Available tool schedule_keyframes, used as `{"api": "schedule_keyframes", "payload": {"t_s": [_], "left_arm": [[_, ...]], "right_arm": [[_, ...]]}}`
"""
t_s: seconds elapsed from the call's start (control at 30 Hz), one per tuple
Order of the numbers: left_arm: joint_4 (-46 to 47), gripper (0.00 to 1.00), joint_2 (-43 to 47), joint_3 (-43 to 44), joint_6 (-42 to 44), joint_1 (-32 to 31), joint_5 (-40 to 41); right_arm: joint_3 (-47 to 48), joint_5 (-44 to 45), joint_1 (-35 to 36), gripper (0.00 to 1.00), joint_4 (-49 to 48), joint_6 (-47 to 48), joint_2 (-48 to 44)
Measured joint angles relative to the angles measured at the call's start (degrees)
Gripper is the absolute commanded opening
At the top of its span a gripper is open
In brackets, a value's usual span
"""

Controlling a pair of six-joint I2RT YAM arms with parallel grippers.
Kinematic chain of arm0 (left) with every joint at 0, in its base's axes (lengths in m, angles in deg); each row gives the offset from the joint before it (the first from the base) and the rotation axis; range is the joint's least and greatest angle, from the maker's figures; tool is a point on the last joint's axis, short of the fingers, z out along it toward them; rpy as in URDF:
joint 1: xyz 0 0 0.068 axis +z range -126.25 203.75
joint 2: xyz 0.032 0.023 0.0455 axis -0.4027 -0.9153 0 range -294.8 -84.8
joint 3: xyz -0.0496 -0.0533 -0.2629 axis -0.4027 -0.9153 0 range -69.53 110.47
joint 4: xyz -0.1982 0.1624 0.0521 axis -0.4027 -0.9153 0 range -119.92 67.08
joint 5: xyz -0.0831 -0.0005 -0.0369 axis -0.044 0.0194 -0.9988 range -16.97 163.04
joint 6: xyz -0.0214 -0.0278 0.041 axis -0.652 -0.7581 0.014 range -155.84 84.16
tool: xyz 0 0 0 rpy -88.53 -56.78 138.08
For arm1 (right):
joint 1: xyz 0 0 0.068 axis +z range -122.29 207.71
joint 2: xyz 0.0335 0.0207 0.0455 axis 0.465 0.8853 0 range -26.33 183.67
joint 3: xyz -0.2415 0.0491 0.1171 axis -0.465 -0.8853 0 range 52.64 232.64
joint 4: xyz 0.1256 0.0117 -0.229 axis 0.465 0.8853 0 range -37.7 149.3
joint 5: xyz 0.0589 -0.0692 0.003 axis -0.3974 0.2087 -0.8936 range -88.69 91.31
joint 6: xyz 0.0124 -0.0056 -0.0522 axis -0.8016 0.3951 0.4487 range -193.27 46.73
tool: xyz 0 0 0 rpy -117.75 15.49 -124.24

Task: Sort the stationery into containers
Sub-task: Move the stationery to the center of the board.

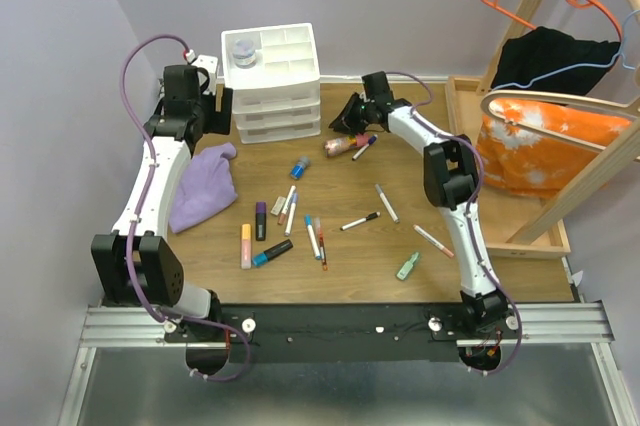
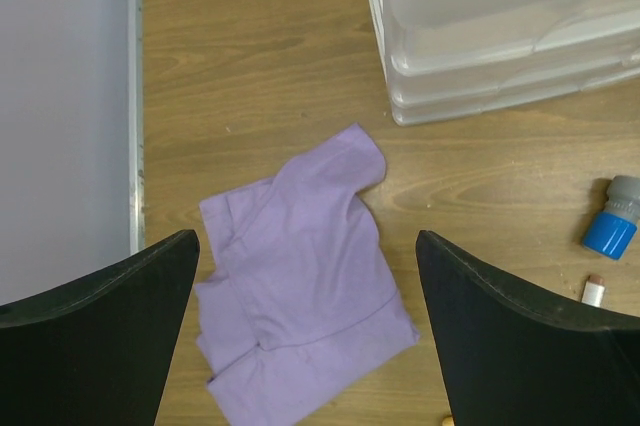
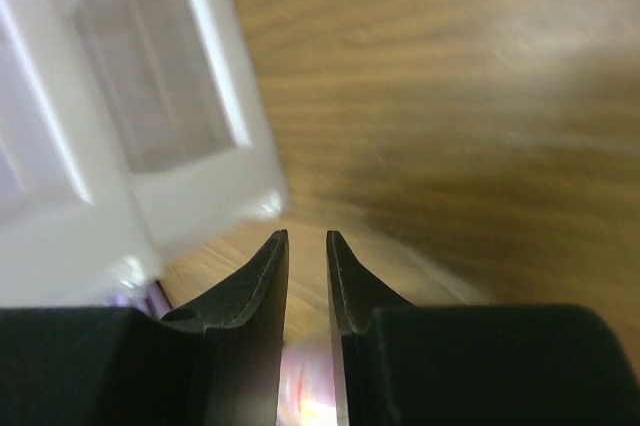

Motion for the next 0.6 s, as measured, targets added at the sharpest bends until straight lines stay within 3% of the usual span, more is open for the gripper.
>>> {"api": "schedule_keyframes", "payload": {"t_s": [0.13, 0.27, 0.43, 0.5, 0.6], "left_arm": [[0.28, 0.98, 0.68, -3.54, -0.94, 0.0, -0.76], [0.44, 0.94, 3.19, -7.96, -1.88, 0.0, -2.62], [1.01, 0.98, 10.23, -14.82, 1.4, -1.57, -16.46], [1.7, 0.98, 13.14, -17.53, 3.91, -6.47, -21.29], [3.63, 0.98, 13.51, -18.97, 7.85, -20.35, -25.83]], "right_arm": [[-6.71, 0.0, -0.07, 0.32, 2.03, 1.77, -3.58], [-12.09, 0.04, -0.15, 0.48, 3.13, 2.58, -7.43], [-14.62, -0.87, -0.15, 0.62, 2.67, 3.5, -12.35], [-14.62, -1.11, -0.15, 0.66, 1.97, 4.11, -14.21], [-13.18, 0.13, -0.44, 0.69, 3.21, 7.63, -16.87]]}}
